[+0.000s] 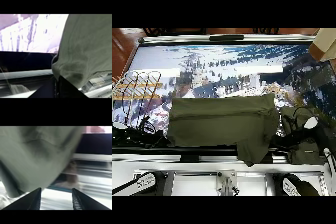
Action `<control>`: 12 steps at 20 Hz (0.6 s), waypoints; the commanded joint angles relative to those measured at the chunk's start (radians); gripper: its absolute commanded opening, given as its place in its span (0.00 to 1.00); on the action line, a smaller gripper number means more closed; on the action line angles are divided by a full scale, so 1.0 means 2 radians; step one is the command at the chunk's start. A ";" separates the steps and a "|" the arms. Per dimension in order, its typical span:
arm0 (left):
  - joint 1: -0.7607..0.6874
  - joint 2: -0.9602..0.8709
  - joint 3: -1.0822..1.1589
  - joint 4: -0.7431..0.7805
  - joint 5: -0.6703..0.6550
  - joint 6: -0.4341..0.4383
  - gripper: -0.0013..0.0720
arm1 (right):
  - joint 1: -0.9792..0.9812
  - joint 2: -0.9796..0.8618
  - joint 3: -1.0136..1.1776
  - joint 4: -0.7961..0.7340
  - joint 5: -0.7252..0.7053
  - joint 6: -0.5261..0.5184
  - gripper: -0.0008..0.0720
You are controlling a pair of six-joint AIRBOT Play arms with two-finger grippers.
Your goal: Fold the shirts.
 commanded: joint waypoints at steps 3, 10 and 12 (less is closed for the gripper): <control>0.000 0.001 0.000 -0.002 -0.003 0.001 0.06 | 0.000 0.000 -0.061 0.050 -0.097 0.010 0.69; 0.000 0.008 0.005 -0.036 -0.002 0.035 0.06 | 0.000 0.000 -0.067 0.077 -0.130 0.008 0.12; 0.000 0.009 0.026 -0.036 -0.006 0.038 0.06 | 0.000 0.000 -0.042 0.084 -0.111 -0.019 0.12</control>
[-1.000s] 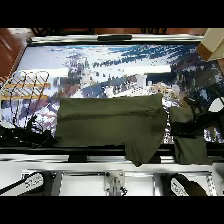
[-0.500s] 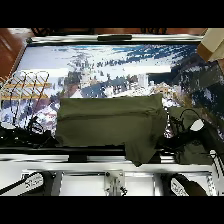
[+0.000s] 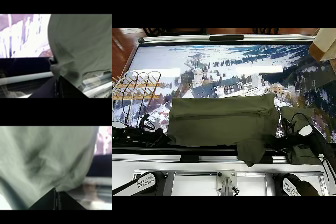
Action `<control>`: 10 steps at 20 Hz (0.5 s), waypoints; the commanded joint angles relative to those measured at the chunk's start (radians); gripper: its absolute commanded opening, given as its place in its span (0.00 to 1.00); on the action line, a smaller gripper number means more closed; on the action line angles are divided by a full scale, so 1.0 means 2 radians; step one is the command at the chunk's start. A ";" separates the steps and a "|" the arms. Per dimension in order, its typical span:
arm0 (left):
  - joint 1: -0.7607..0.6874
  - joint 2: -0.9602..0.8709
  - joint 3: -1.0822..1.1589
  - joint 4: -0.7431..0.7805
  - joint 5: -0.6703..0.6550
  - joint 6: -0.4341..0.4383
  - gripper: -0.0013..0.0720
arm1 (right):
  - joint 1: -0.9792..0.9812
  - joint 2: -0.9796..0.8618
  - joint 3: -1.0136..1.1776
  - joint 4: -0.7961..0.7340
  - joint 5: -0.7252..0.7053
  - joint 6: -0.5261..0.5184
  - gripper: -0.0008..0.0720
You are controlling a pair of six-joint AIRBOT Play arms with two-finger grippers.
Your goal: Fold the shirts.
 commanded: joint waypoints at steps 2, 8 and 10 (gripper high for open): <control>0.000 0.005 0.058 -0.006 -0.010 0.011 0.06 | 0.000 0.001 0.074 0.014 0.043 -0.068 0.12; -0.011 -0.011 0.201 -0.023 0.002 -0.009 0.05 | 0.000 -0.030 0.229 -0.004 -0.034 -0.049 0.12; -0.029 -0.047 0.235 -0.028 0.018 -0.027 0.05 | 0.000 -0.081 0.274 -0.003 -0.039 -0.040 0.12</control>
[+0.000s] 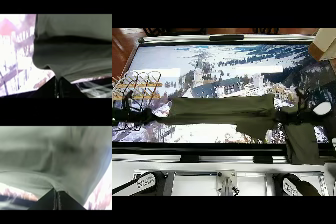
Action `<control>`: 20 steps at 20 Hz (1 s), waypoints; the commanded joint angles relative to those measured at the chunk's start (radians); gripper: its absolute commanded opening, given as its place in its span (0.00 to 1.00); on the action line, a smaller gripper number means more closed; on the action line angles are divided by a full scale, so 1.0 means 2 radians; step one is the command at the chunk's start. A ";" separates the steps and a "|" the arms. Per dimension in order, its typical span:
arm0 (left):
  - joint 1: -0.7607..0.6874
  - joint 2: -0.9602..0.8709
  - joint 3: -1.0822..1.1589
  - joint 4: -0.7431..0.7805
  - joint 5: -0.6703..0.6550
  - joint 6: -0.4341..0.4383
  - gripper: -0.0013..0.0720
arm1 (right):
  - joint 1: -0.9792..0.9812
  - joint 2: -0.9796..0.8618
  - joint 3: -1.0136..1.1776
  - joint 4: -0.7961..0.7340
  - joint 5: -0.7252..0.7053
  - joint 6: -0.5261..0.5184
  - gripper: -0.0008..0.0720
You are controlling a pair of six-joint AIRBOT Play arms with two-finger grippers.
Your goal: Fold the shirts.
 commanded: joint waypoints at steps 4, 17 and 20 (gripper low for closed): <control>-0.057 -0.128 0.133 -0.010 0.032 -0.058 0.06 | 0.012 -0.151 0.161 0.022 -0.035 0.036 0.12; -0.088 -0.257 0.245 -0.013 -0.003 -0.089 0.76 | 0.041 -0.239 0.221 -0.092 -0.034 0.044 0.85; -0.088 -0.252 0.248 -0.013 -0.035 -0.089 0.74 | 0.041 -0.250 0.221 -0.132 0.016 0.040 0.90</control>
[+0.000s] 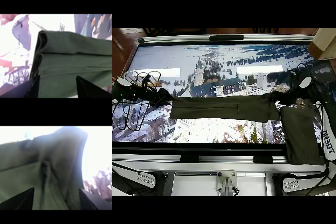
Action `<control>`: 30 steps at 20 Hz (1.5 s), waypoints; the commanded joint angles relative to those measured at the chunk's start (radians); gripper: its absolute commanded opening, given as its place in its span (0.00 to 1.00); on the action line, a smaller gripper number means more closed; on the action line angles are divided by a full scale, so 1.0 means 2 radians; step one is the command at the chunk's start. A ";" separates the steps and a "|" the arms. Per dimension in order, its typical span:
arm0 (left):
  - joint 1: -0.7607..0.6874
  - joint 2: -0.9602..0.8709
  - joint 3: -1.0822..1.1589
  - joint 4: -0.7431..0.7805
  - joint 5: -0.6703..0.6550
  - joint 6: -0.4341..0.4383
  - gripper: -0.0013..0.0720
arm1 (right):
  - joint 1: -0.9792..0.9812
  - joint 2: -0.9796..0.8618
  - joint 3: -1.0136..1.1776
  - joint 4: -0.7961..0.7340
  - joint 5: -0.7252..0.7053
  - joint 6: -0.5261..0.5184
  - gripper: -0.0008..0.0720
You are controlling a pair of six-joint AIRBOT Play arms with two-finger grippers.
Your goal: Fold the shirts.
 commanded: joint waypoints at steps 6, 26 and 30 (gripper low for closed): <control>-0.007 0.018 0.006 -0.001 -0.051 -0.001 0.73 | 0.003 -0.046 0.001 0.029 0.042 -0.025 0.90; -0.308 0.046 -0.053 -0.140 0.129 0.033 0.06 | 0.018 0.191 0.001 0.108 0.210 0.042 0.12; -0.393 0.015 -0.051 -0.192 0.184 0.021 0.05 | 0.018 0.265 0.001 0.109 0.246 0.085 0.12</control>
